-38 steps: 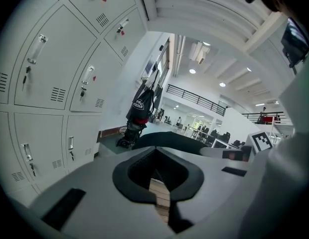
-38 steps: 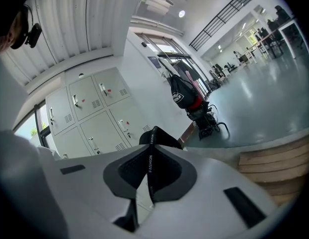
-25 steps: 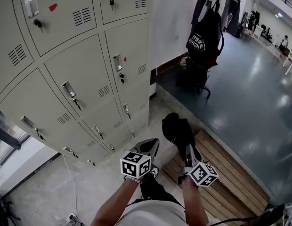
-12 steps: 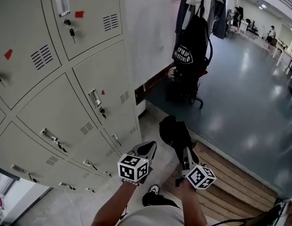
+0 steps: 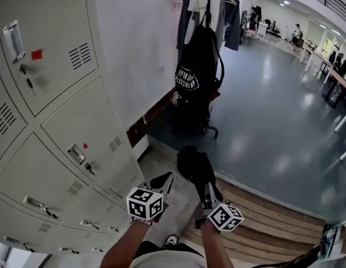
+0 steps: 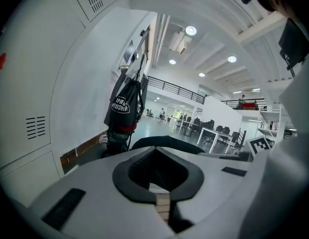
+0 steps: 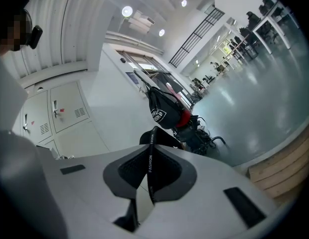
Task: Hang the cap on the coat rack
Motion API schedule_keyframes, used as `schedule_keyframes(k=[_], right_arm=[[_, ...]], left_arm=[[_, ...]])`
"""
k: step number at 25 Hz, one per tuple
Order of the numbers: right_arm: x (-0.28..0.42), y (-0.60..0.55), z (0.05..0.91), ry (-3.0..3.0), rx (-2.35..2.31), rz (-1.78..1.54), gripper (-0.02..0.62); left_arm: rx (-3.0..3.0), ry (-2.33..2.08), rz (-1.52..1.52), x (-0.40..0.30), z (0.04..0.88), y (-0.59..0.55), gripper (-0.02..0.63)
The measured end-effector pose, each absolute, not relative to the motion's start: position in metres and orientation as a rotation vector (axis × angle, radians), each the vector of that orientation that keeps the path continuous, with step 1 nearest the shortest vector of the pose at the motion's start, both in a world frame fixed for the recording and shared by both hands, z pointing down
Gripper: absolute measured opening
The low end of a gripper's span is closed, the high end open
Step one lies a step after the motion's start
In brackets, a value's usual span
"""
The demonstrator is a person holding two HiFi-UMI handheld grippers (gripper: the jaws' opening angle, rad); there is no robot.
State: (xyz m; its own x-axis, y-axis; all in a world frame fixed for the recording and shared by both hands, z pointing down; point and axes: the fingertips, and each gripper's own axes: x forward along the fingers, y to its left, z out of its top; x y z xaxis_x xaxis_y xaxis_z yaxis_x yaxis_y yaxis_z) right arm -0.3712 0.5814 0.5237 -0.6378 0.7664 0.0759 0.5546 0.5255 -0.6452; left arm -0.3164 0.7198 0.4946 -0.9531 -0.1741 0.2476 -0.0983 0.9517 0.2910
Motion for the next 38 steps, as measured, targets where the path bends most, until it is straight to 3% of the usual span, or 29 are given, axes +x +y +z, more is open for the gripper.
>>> schedule_keyframes(k=[19, 38], right_arm=[[-0.462, 0.524, 0.518, -2.618, -0.763, 0.932, 0.017], [-0.612, 0.659, 0.4, -2.804, -0.921, 1.006, 0.018]], left_arm=[[0.481, -2.751, -0.371, -0.46, 0.497, 0.694, 0.005], [0.605, -2.887, -0.366, -0.62, 0.404, 0.83, 0.005]])
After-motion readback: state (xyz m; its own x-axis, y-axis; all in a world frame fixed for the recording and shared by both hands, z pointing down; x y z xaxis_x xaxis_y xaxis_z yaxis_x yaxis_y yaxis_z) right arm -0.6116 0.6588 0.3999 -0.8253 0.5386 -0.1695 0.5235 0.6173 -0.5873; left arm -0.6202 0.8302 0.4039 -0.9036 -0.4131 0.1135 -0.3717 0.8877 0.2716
